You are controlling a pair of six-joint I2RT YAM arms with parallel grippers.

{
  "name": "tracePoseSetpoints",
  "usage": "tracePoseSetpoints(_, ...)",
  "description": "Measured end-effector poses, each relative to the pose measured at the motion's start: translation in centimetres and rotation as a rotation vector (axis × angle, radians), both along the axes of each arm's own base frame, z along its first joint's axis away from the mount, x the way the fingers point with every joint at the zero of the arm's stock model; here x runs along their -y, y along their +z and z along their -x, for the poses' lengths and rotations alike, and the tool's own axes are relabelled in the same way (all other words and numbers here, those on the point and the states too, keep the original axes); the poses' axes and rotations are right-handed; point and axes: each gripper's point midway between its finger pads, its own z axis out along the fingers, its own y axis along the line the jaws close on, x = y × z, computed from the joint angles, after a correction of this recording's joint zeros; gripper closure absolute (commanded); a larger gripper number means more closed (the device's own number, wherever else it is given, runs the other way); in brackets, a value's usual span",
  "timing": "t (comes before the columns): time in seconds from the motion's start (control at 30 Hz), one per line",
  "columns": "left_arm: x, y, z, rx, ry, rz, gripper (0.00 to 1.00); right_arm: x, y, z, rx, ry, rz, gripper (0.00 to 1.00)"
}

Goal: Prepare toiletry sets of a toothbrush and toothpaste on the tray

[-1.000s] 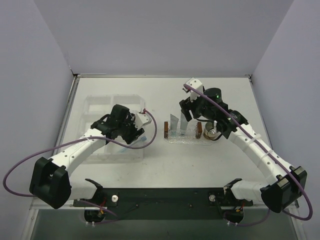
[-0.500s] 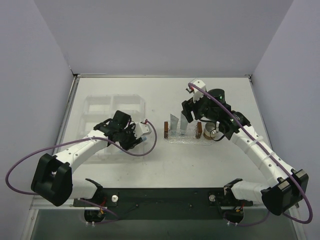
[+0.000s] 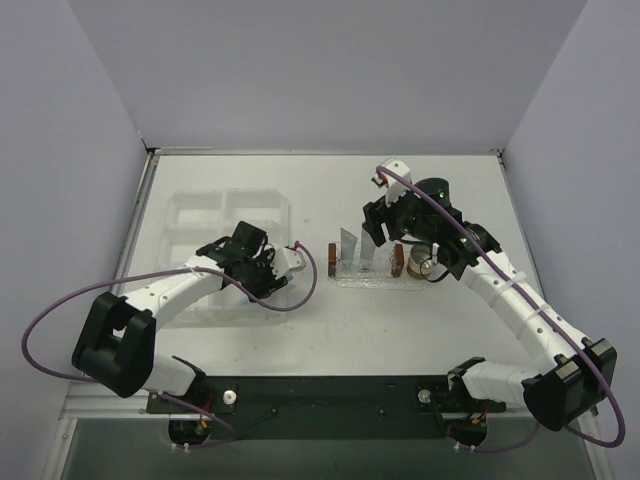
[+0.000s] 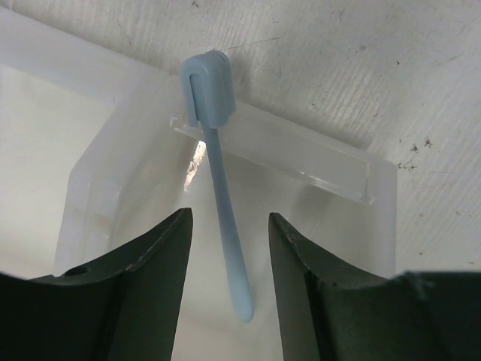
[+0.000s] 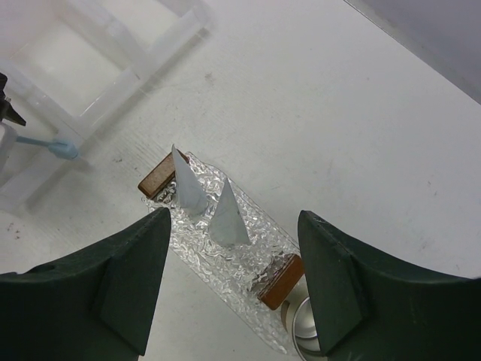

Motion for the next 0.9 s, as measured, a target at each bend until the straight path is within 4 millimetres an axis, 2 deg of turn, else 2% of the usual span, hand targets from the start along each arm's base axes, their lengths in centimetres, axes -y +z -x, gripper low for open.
tracePoseSetpoints(0.7, 0.2, -2.4, -1.2, 0.022, 0.019, -0.015, 0.45, -0.1, -0.3, 0.2, -0.014, 0.012, 0.001, 0.37)
tracePoseSetpoints(0.9, 0.2, -2.8, -1.1, 0.025, 0.016, -0.019, 0.54, -0.1, -0.4, 0.2, -0.018, 0.013, 0.002, 0.37)
